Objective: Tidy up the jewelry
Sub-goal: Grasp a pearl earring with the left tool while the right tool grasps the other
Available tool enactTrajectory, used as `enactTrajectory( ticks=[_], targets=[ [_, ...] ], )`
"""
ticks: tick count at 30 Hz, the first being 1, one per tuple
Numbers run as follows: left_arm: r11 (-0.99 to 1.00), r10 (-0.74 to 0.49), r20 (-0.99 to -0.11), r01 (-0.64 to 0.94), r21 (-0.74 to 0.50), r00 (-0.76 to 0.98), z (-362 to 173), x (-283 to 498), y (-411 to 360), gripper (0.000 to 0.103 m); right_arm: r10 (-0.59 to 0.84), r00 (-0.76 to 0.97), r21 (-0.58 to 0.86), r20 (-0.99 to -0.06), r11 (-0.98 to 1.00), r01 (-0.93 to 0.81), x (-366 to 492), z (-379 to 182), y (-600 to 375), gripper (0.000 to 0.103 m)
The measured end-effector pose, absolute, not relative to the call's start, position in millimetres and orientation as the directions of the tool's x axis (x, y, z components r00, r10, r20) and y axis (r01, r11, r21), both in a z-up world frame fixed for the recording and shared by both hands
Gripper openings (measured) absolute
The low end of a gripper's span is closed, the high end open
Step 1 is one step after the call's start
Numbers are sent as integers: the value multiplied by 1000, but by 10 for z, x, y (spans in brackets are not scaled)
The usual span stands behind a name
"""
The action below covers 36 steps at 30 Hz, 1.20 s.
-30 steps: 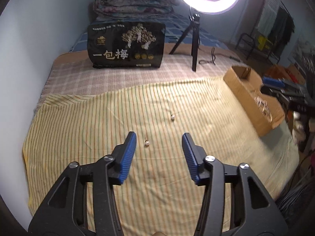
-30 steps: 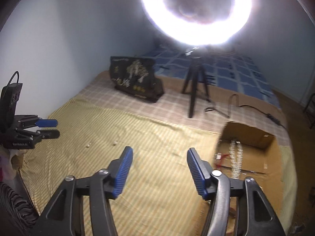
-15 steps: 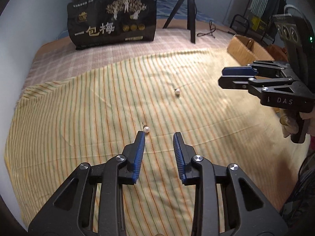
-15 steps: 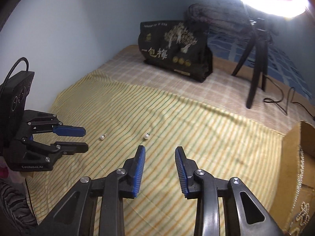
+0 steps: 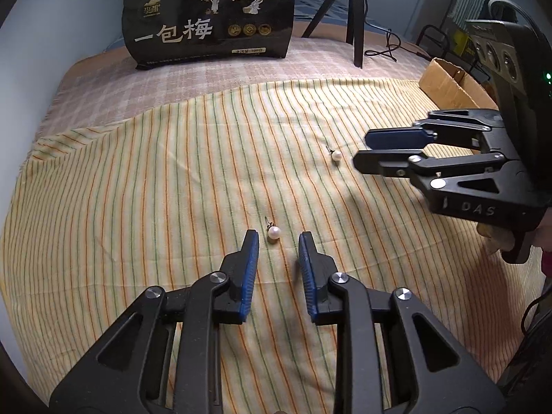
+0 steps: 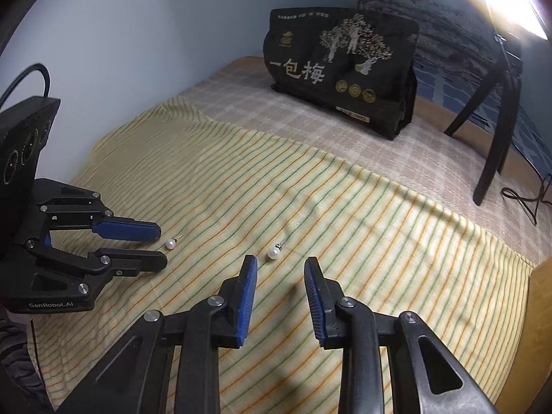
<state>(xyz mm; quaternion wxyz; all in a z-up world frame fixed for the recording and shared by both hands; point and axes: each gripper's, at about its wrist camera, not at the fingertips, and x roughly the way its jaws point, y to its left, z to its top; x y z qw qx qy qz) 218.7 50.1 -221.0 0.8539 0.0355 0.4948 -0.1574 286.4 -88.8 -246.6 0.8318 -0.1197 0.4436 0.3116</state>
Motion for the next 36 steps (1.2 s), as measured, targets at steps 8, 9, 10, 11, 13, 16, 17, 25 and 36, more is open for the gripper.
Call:
enactTrajectory(
  ticks=[8, 9, 10, 11, 13, 16, 17, 25, 36],
  targets=[
    [948, -224, -859, 306, -83, 461, -2256, 2243, 485, 21, 399, 402, 66, -824, 773, -631, 2944, -2571, -781, 24],
    [949, -223, -859, 305, -82, 461, -2262, 2248, 485, 20, 399, 402, 66, -824, 773, -631, 2955, -2578, -775, 24],
    [949, -223, -859, 303, -84, 460, -2266, 2254, 489, 20, 398, 402, 65, -825, 773, -631, 2962, -2582, -769, 24],
    [950, -225, -859, 301, -88, 460, -2269, 2258, 493, 20, 399, 401, 67, -825, 773, -631, 2969, -2585, -767, 24],
    [950, -224, -859, 300, -87, 461, -2277, 2267, 494, 19, 401, 399, 70, -825, 772, -631, 2992, -2597, -762, 22],
    [949, -219, -859, 306, -77, 462, -2289, 2268, 480, 17, 399, 399, 66, -826, 771, -633, 2999, -2609, -759, 21],
    [949, -218, -859, 307, -75, 463, -2292, 2266, 476, 16, 396, 400, 62, -827, 770, -635, 2998, -2615, -756, 20],
    [948, -222, -860, 306, -81, 459, -2308, 2289, 467, 7, 385, 399, 42, -832, 761, -648, 3011, -2645, -721, 6],
    [953, -214, -853, 293, -75, 476, -2196, 2218, 519, 6, 410, 420, 74, -809, 781, -619, 2939, -2456, -869, 6]
  ],
)
